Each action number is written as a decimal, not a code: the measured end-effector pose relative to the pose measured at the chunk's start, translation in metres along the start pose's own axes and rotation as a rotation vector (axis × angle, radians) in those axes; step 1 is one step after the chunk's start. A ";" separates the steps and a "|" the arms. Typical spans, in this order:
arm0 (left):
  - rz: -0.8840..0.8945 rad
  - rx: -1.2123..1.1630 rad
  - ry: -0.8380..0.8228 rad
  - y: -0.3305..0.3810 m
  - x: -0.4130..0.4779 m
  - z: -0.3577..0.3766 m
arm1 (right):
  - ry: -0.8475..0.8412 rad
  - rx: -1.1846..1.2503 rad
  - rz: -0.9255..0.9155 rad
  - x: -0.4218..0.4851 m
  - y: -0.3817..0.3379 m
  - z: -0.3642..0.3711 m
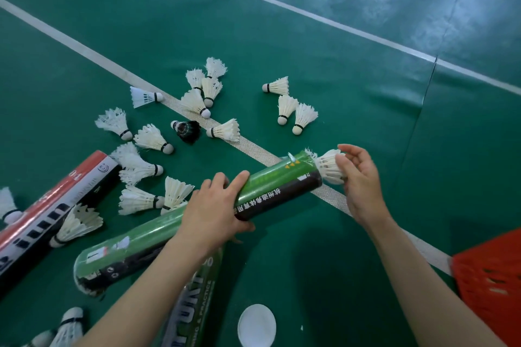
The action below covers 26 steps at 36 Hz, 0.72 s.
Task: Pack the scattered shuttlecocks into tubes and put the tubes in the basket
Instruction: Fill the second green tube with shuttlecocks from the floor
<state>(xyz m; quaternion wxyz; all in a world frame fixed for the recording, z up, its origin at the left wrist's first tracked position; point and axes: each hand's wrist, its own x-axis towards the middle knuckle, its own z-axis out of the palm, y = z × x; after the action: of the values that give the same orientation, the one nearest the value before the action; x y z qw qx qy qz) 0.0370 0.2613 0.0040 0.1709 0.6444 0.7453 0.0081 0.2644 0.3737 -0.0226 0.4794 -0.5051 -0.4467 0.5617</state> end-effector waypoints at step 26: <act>-0.076 0.010 0.048 0.016 0.015 0.001 | -0.338 -0.061 0.083 0.010 0.010 0.037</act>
<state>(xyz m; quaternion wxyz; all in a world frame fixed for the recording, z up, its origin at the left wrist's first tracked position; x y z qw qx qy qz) 0.0504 0.2785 0.0030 0.1497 0.6160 0.7733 0.0132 0.2263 0.3821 -0.0303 0.3584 -0.4359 -0.5164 0.6441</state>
